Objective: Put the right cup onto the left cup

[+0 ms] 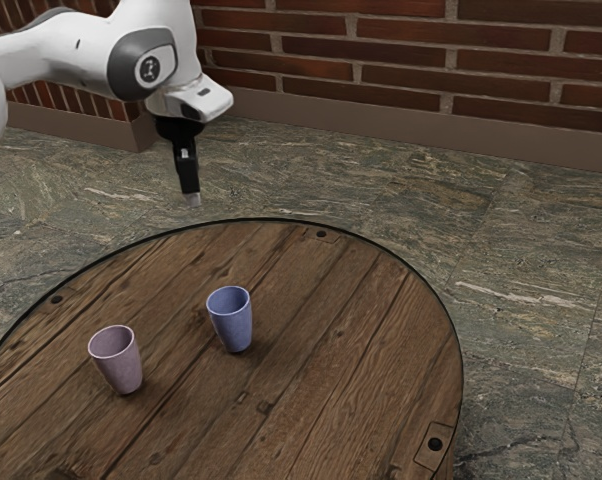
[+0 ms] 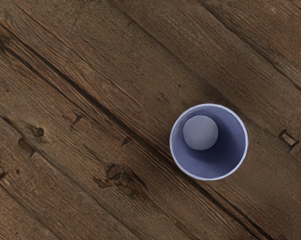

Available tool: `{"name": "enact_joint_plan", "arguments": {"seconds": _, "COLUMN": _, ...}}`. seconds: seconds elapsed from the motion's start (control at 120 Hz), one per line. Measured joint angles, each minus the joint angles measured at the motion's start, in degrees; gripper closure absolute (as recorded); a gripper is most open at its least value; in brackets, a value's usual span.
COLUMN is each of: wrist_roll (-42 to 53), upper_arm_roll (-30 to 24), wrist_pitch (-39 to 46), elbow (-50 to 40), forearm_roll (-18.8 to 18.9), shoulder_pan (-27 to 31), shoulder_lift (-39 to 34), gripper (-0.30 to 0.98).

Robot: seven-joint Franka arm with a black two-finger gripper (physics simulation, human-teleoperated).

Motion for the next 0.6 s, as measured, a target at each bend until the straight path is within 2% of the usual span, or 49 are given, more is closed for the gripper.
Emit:
{"name": "enact_joint_plan", "arguments": {"seconds": 0.175, "wrist_roll": 0.79, "upper_arm_roll": -0.02, "wrist_pitch": 2.40, "elbow": -2.14, "forearm_roll": -1.13, "shoulder_pan": -0.03, "shoulder_lift": 2.98, "gripper": 0.00}}
{"name": "enact_joint_plan", "arguments": {"seconds": 0.367, "wrist_roll": -0.03, "upper_arm_roll": -1.64, "wrist_pitch": 9.58, "elbow": -13.80, "forearm_roll": -0.71, "shoulder_pan": -1.28, "shoulder_lift": 3.07, "gripper": 0.00}}
{"name": "enact_joint_plan", "arguments": {"seconds": 0.6, "wrist_roll": -1.69, "upper_arm_roll": -2.41, "wrist_pitch": 16.93, "elbow": -16.25, "forearm_roll": 2.49, "shoulder_pan": -3.60, "shoulder_lift": 6.68, "gripper": 0.00}}
